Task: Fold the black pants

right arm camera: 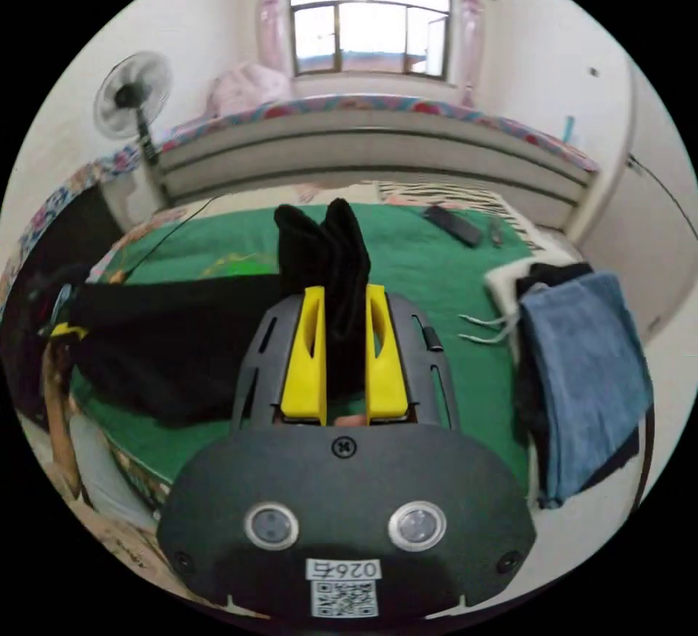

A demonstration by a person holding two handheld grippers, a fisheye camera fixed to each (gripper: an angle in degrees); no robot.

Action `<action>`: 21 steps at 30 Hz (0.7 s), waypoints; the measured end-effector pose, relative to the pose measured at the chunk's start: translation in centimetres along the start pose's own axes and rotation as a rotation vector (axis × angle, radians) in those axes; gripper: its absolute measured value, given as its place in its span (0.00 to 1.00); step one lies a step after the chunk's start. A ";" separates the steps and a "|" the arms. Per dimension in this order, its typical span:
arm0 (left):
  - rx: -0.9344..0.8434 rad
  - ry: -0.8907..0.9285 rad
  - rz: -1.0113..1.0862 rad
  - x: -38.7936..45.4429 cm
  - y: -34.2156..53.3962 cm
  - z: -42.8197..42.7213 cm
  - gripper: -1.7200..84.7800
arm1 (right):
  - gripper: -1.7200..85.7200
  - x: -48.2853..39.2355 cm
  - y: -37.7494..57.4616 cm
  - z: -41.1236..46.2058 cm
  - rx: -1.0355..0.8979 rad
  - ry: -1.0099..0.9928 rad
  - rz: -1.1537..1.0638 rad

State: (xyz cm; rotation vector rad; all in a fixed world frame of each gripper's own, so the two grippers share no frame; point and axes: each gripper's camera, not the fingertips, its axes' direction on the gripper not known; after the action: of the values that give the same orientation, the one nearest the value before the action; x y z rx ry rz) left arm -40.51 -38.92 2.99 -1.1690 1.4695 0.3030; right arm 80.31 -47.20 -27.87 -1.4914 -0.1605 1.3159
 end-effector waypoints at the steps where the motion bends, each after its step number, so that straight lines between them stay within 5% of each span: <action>1: -0.004 0.004 0.005 -0.2 0.5 -0.8 0.13 | 0.07 2.3 0.0 -0.5 0.014 0.061 0.056; 3: -0.046 -0.003 -0.033 -1.5 1.4 -1.3 0.15 | 0.10 11.2 -0.1 -1.2 -0.048 0.205 0.265; 6: -0.086 0.061 -0.200 -5.1 3.5 -2.9 0.16 | 0.11 16.5 0.6 -3.7 -0.043 0.070 0.335; 12: 0.340 0.240 -0.095 -4.2 5.8 -8.4 0.04 | 0.11 12.2 1.1 -5.4 0.034 -0.005 0.017; 16: 0.173 0.179 -0.154 -5.0 2.1 -4.9 0.16 | 0.12 10.6 0.4 -3.0 -0.070 -0.042 -0.068; 21: -0.193 0.116 -0.193 -6.2 -1.3 2.4 0.10 | 0.06 12.4 0.3 3.0 -0.406 0.042 -0.069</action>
State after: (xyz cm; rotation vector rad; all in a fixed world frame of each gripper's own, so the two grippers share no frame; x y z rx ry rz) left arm -39.11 -34.78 8.20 -1.4944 1.4370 0.2509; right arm 82.46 -37.00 -35.23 -1.8340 -0.4701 1.2432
